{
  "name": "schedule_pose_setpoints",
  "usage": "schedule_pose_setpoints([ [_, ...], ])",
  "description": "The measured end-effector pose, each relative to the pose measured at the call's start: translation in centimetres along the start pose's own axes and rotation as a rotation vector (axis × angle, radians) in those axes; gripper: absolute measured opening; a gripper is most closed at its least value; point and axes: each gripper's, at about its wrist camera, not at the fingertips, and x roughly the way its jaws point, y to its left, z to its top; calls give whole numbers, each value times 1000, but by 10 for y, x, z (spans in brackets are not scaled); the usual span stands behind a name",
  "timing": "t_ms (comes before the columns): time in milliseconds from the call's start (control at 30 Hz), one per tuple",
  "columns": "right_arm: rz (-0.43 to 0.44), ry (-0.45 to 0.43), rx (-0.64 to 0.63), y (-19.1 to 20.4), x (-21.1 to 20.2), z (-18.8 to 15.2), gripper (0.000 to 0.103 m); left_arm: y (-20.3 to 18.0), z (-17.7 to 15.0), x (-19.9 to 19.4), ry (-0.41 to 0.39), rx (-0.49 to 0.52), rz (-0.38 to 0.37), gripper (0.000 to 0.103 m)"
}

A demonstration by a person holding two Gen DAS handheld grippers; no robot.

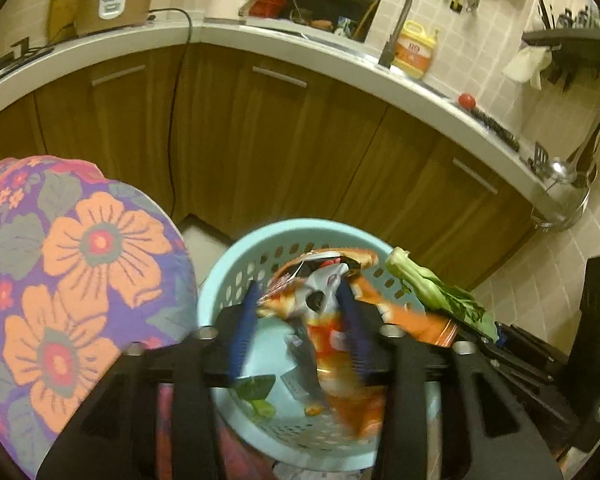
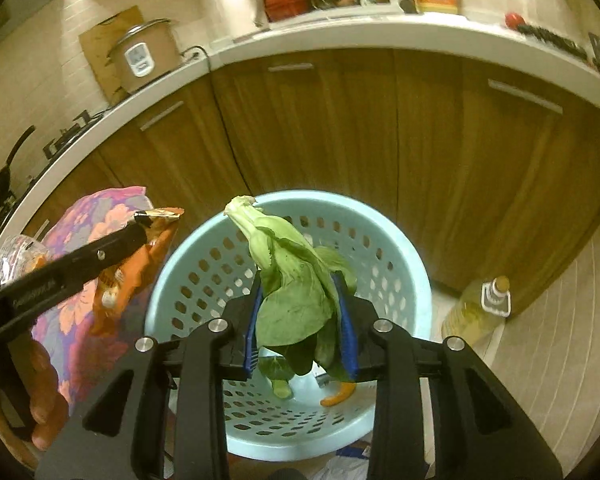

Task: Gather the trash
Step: 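Carry wrapper and leaves to the basket and open both tools, then move both tools back over the table toward the remaining trash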

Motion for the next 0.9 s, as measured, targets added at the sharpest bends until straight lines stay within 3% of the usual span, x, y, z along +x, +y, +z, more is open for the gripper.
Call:
schedule_pose_setpoints([
  [133,26,23,22,-3,4,-2,50,-1,-2,1,11,2,-9,52],
  [600,29,-27,29,2,-21,0,50,-3,-4,-15,-9,25,2,62],
  [900,49,-82,-45,37,-46,2,50,16,-11,-62,-88,-3,-8,62],
])
